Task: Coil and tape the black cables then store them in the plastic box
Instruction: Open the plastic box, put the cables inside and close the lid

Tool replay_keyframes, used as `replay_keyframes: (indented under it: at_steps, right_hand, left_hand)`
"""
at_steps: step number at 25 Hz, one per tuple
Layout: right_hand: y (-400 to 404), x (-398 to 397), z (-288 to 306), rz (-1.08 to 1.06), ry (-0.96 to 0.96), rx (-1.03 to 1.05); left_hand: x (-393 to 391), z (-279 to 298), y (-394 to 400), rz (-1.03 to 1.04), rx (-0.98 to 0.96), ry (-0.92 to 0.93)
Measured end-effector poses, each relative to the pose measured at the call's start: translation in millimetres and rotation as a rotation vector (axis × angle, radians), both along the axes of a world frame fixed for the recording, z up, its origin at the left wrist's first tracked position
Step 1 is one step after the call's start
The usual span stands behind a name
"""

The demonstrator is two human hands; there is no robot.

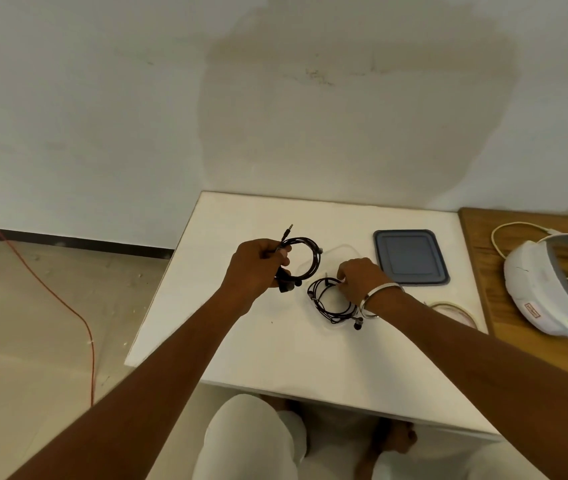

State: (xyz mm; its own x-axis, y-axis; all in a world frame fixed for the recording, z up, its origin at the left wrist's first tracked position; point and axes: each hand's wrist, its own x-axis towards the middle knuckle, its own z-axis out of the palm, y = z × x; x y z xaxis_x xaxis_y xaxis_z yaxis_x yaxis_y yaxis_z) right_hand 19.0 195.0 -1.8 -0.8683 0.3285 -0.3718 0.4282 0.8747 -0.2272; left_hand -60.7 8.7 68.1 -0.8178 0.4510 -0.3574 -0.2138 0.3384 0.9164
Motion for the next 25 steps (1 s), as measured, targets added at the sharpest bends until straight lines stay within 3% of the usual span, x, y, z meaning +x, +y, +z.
replay_keyframes:
  at_steps: [4, 8, 10, 25]
  right_hand:
    - [6, 14, 27, 0.059, 0.118, -0.069]
    - [14, 37, 58, 0.253, -0.183, -0.3]
    - [13, 43, 60, 0.304, -0.264, -0.299]
    - [7, 43, 32, 0.516, -0.076, -0.304]
  left_hand:
    - [7, -7, 5, 0.005, -0.014, -0.008]
    - [11, -12, 10, 0.011, -0.027, -0.023]
    - [11, -13, 12, 0.011, -0.032, -0.023]
    - [14, -16, 13, 0.007, -0.026, -0.02]
